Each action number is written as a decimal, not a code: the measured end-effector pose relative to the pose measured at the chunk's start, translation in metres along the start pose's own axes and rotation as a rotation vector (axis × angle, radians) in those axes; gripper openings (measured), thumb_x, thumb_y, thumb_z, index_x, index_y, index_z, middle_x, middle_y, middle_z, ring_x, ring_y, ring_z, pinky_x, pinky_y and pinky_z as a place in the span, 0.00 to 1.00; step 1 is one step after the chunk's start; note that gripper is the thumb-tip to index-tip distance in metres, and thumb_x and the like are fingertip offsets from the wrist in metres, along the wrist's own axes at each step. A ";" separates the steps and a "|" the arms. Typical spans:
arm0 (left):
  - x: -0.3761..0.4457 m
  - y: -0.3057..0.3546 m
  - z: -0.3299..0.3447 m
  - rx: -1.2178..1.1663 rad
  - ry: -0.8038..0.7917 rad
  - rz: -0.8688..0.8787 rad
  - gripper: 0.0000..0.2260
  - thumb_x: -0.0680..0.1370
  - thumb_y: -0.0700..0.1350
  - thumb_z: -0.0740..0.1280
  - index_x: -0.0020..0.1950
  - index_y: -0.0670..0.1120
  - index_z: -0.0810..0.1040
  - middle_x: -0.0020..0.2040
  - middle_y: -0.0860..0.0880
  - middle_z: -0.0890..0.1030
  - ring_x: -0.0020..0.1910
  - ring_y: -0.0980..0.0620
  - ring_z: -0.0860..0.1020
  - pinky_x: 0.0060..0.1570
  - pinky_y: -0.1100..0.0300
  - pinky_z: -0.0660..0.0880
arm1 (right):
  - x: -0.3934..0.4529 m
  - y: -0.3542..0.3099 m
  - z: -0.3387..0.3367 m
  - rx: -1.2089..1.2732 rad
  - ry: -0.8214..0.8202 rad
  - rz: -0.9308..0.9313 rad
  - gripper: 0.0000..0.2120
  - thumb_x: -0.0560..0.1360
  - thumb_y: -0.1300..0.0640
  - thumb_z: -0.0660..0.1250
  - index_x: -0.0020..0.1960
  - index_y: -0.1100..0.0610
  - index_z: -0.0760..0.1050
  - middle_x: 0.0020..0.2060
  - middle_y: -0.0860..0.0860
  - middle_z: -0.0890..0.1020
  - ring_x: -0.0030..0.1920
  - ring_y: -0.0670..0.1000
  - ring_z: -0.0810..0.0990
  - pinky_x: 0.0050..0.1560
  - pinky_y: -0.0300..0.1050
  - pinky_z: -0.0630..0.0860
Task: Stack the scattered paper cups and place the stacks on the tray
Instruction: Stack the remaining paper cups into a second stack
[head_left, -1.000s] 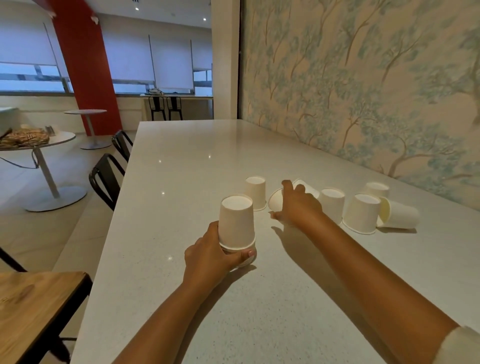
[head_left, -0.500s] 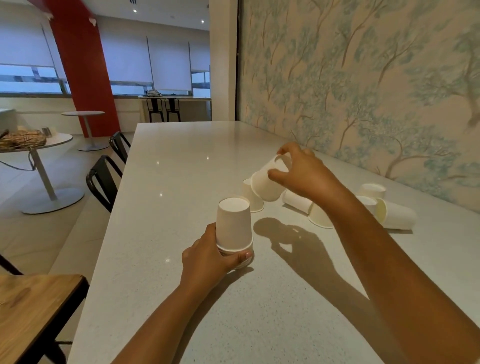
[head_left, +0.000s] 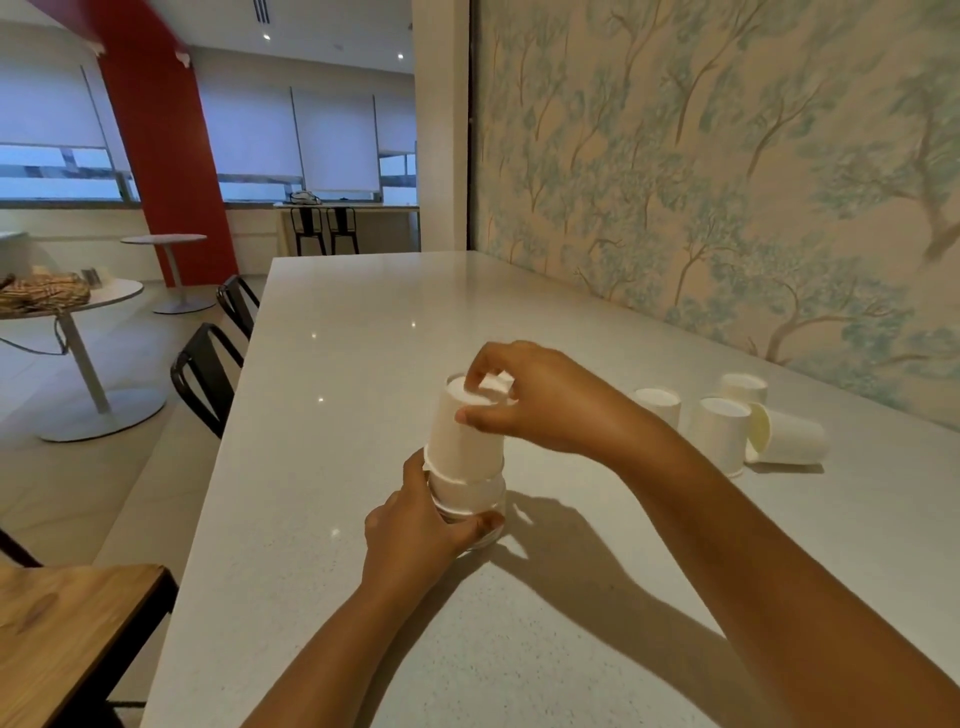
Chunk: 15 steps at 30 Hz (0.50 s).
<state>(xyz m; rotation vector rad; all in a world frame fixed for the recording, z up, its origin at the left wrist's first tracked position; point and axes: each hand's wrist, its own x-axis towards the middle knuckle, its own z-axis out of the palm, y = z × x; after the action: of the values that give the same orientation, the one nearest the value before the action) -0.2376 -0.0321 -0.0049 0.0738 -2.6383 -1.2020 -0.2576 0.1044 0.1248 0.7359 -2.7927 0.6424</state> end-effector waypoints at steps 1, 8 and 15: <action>0.001 0.001 0.000 0.007 -0.008 0.001 0.40 0.63 0.67 0.67 0.70 0.55 0.56 0.67 0.51 0.71 0.63 0.47 0.72 0.63 0.49 0.69 | 0.002 0.000 0.005 -0.018 -0.037 0.001 0.16 0.72 0.44 0.66 0.58 0.48 0.73 0.61 0.51 0.74 0.50 0.49 0.72 0.44 0.39 0.67; -0.001 0.000 -0.003 -0.040 -0.041 0.000 0.42 0.57 0.69 0.63 0.67 0.54 0.61 0.66 0.52 0.73 0.63 0.48 0.73 0.62 0.49 0.69 | 0.013 0.035 -0.017 0.028 -0.090 0.044 0.19 0.70 0.40 0.66 0.58 0.45 0.75 0.64 0.49 0.72 0.60 0.50 0.70 0.55 0.44 0.67; -0.001 0.001 -0.002 -0.058 -0.053 -0.002 0.41 0.59 0.68 0.63 0.68 0.54 0.61 0.67 0.53 0.72 0.65 0.49 0.71 0.65 0.49 0.68 | 0.019 0.152 -0.036 -0.154 -0.042 0.529 0.31 0.71 0.46 0.69 0.69 0.54 0.64 0.70 0.56 0.67 0.68 0.58 0.66 0.67 0.53 0.64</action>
<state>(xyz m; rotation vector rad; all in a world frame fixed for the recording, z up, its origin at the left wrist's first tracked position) -0.2364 -0.0327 -0.0032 0.0345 -2.6461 -1.2979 -0.3481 0.2321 0.1074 -0.0303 -3.0430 0.4782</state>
